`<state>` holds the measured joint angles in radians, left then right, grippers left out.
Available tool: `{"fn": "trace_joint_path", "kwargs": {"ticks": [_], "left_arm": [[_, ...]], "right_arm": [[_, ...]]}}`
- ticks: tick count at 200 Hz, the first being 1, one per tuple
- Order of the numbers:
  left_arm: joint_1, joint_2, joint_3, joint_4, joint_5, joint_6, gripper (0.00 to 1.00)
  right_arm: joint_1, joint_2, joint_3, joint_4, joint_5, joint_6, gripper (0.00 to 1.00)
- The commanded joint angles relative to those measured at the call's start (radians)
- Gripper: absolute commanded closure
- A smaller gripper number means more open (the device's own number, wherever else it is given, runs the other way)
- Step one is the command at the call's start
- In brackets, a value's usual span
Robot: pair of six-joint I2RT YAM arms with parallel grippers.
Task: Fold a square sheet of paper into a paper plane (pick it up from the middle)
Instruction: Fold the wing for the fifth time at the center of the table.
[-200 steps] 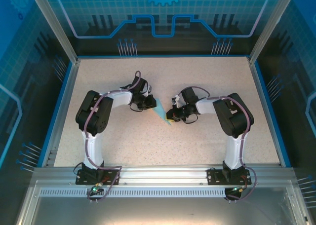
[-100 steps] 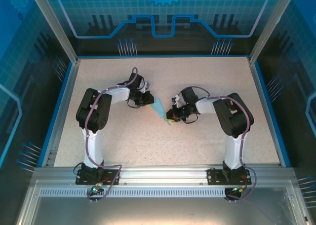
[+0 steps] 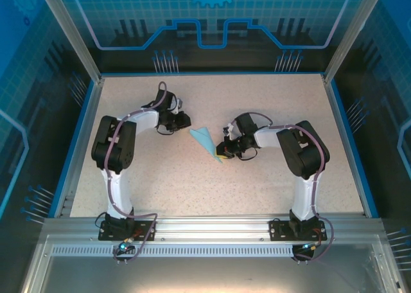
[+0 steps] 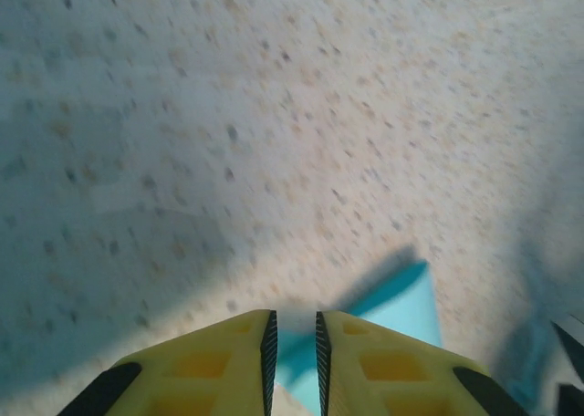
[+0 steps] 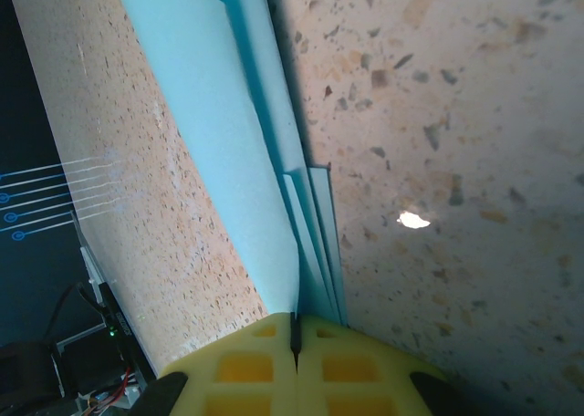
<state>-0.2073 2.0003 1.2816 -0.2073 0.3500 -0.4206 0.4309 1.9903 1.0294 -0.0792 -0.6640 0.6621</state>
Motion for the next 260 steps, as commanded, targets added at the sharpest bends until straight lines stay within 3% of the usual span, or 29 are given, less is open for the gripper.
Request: {"fn": "trace_joint_path", "kwargs": {"ticks": [1,38,78,194,260], "left_arm": [[-0.029,-0.103,-0.078,0.095,0.074,-0.071,0.76],[-0.078,-0.156,-0.194,0.201,0.103,-0.149,0.76],[-0.140,-0.101,-0.205,0.207,0.101,-0.159,0.79],[-0.144,-0.005,-0.166,0.144,0.019,-0.157,0.88],[-0.143,0.026,-0.113,-0.012,-0.065,-0.199,0.91]], "right_arm": [[-0.011,0.077,-0.027,-0.111,0.106,0.005,1.00],[-0.011,0.079,-0.031,-0.109,0.109,0.008,1.00],[-0.012,0.082,-0.030,-0.105,0.109,0.011,1.00],[-0.011,0.078,-0.020,-0.096,0.099,0.016,0.99],[-0.012,-0.050,0.025,-0.117,0.103,-0.004,0.84]]}}
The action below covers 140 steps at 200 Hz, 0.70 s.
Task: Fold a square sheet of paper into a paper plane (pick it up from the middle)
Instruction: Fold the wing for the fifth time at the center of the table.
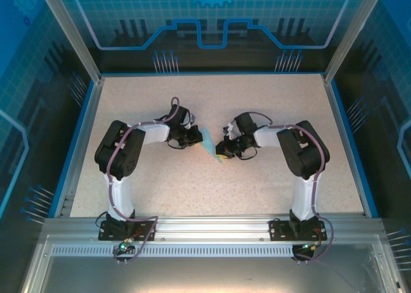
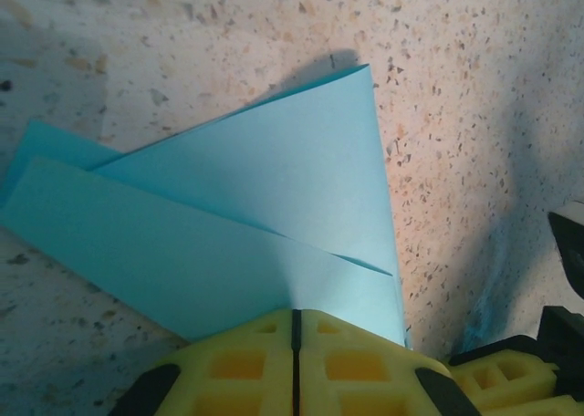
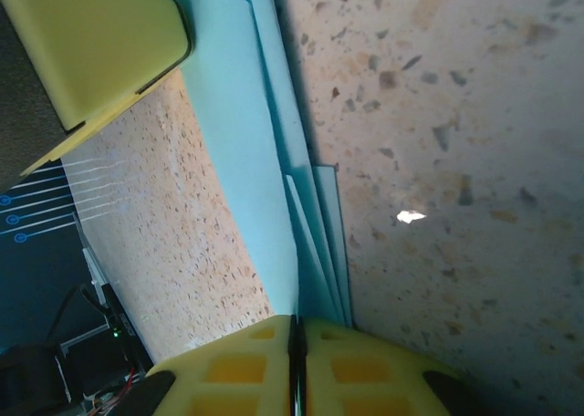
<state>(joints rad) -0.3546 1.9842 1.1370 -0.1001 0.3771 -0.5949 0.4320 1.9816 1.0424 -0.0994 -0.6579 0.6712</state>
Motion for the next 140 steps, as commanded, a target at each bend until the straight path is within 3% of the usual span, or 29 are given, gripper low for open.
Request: {"fn": "trace_joint_path", "kwargs": {"ticks": [1,70,140], "left_arm": [[0.004,0.043,0.033,-0.121,-0.092,-0.026,0.91],[-0.020,0.083,0.102,-0.224,-0.128,-0.060,0.91],[-0.025,0.099,0.126,-0.262,-0.141,-0.072,0.91]], "right_arm": [[-0.013,-0.044,0.014,-0.098,0.097,-0.015,0.84],[0.019,-0.105,0.019,-0.189,0.125,-0.170,0.74],[0.046,-0.046,0.071,-0.233,0.128,-0.223,0.80]]}}
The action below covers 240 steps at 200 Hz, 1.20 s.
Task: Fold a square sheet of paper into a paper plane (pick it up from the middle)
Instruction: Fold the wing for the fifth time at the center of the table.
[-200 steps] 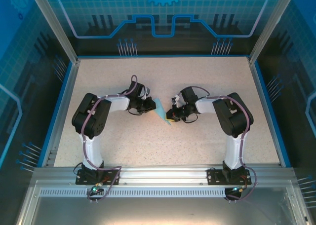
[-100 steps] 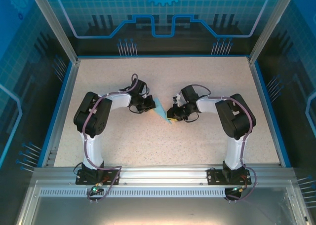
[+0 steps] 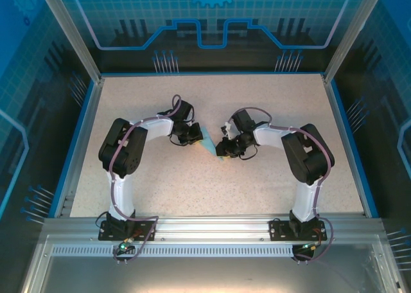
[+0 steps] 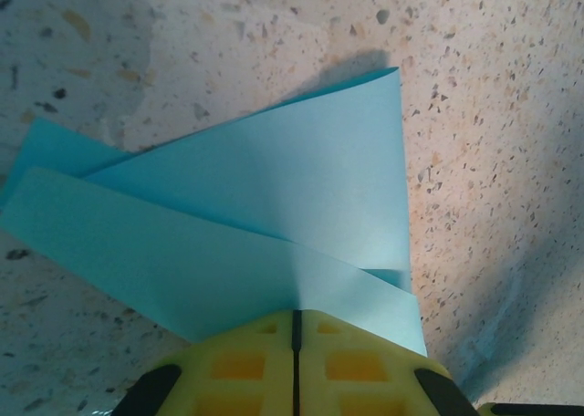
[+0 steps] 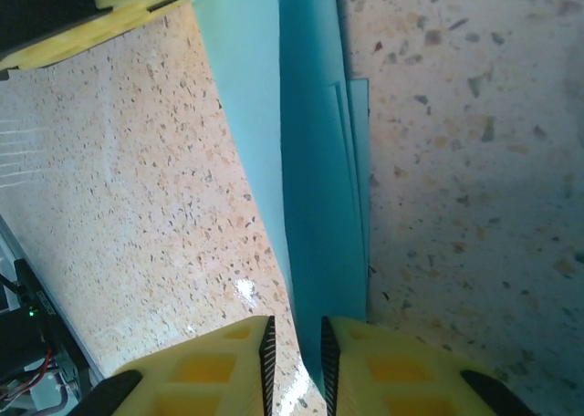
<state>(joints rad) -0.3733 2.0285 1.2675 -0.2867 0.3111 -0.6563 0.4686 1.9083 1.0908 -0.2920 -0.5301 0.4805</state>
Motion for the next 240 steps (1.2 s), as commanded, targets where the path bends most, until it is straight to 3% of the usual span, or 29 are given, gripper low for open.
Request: {"fn": "trace_joint_path", "kwargs": {"ticks": [1,117,170,240], "left_arm": [[-0.006,0.055,-0.004,-0.075,-0.074,-0.011,0.91],[-0.006,0.032,0.028,-0.088,-0.059,0.029,0.89],[-0.012,-0.074,-0.046,0.102,0.097,0.043,0.77],[-0.036,-0.113,-0.162,0.279,0.180,0.048,0.75]], "right_arm": [[0.010,0.028,0.023,-0.040,0.000,-0.032,0.80],[-0.025,0.071,-0.017,0.010,-0.066,-0.004,0.97],[-0.050,0.077,-0.041,0.101,-0.191,0.050,0.99],[-0.080,0.102,-0.058,0.175,-0.268,0.120,1.00]]}}
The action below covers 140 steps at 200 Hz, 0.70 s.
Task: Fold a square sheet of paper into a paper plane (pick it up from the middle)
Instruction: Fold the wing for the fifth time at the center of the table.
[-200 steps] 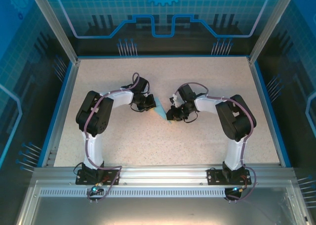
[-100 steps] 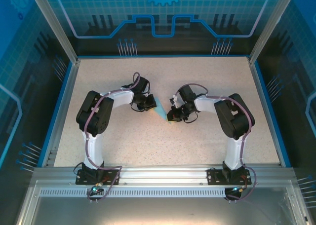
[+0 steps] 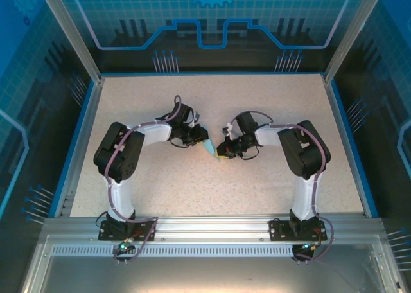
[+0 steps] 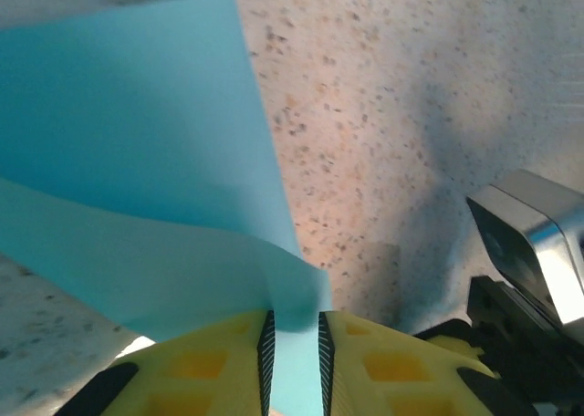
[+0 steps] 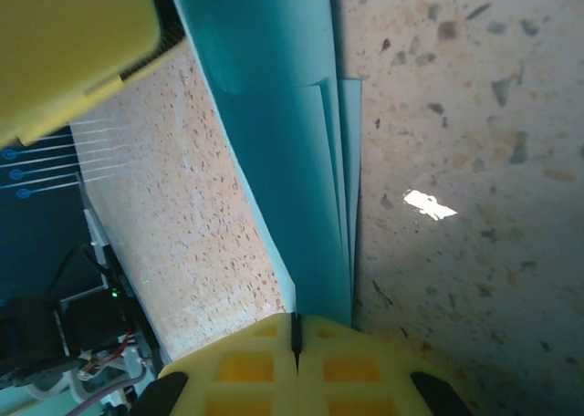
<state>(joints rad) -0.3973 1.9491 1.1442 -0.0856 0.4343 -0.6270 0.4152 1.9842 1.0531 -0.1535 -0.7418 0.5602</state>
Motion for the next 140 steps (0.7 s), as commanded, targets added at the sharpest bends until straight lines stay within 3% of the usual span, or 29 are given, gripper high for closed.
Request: {"fn": "trace_joint_path", "kwargs": {"ticks": [1,140], "left_arm": [[-0.012,-0.033,-0.039,0.079,0.057,0.018,0.75],[-0.012,0.029,-0.038,0.120,0.050,0.037,0.75]], "right_arm": [[-0.027,0.025,-0.021,0.037,-0.056,0.041,1.00],[-0.058,0.094,-0.047,0.087,-0.077,0.128,1.00]]}}
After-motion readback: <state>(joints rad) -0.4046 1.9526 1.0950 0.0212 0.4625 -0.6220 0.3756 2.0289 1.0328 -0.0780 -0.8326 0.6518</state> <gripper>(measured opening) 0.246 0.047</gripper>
